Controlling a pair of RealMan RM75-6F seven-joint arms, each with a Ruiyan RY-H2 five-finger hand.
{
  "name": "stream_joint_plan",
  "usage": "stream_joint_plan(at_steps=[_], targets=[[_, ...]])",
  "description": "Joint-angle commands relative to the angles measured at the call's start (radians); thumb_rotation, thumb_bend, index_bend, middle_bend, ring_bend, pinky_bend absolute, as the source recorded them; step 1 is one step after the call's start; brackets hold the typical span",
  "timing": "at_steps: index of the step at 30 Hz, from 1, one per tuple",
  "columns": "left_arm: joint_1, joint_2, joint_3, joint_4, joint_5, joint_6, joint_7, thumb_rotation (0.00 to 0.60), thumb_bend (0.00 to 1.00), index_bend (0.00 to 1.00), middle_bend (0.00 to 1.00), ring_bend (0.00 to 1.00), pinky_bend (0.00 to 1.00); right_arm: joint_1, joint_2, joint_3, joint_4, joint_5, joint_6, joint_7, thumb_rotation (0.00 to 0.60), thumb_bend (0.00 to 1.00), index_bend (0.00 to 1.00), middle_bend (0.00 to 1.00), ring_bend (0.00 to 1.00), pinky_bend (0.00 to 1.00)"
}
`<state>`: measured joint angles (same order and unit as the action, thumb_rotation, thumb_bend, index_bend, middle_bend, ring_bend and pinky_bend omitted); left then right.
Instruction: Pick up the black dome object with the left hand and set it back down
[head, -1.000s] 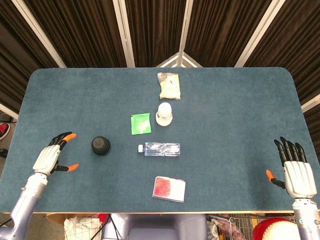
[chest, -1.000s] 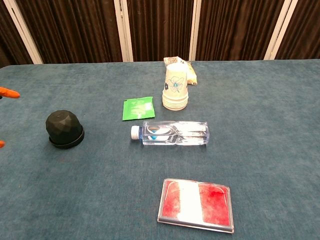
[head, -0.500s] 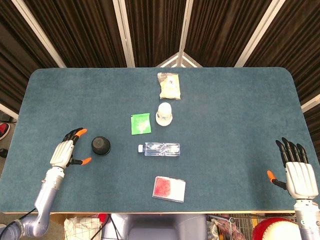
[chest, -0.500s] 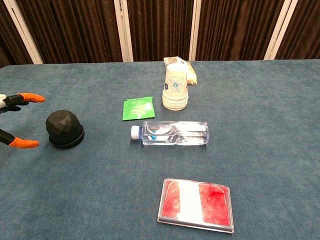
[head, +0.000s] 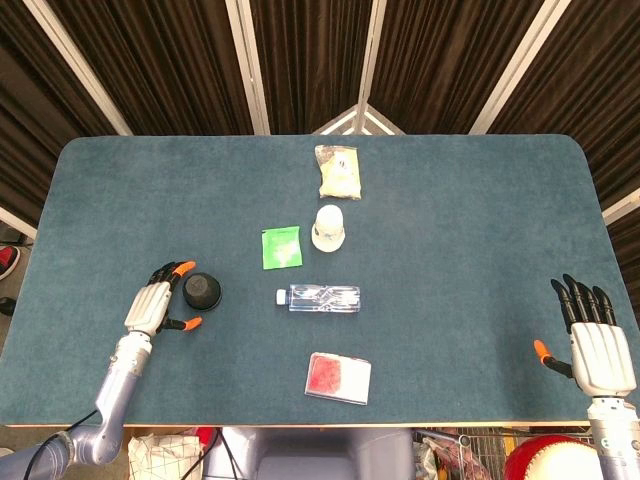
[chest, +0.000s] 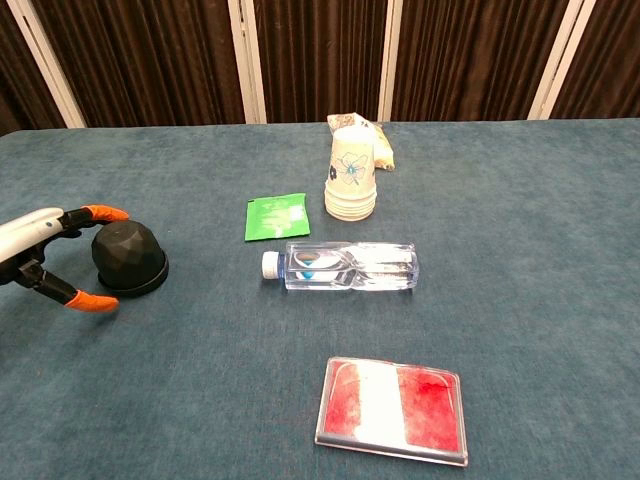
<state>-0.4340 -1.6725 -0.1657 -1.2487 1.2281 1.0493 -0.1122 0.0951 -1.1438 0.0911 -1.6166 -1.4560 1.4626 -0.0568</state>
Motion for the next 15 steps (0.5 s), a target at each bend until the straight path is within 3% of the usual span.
stream_joint_plan(at_steps=[1, 15], targets=[[-0.004, -0.015, -0.004, 0.013, 0.000, 0.010, 0.009, 0.600, 0.17, 0.13, 0.11, 0.00, 0.00, 0.000, 0.002, 0.001, -0.001, 0.001, 0.000, 0.003, 0.600, 0.28, 0.05, 0.02, 0.06, 0.01], [-0.020, -0.083, -0.005, 0.088, -0.009, 0.005, 0.037, 0.600, 0.24, 0.13, 0.18, 0.00, 0.00, -0.011, -0.003, -0.009, 0.006, -0.005, 0.010, 0.005, 0.600, 0.28, 0.05, 0.02, 0.06, 0.01]])
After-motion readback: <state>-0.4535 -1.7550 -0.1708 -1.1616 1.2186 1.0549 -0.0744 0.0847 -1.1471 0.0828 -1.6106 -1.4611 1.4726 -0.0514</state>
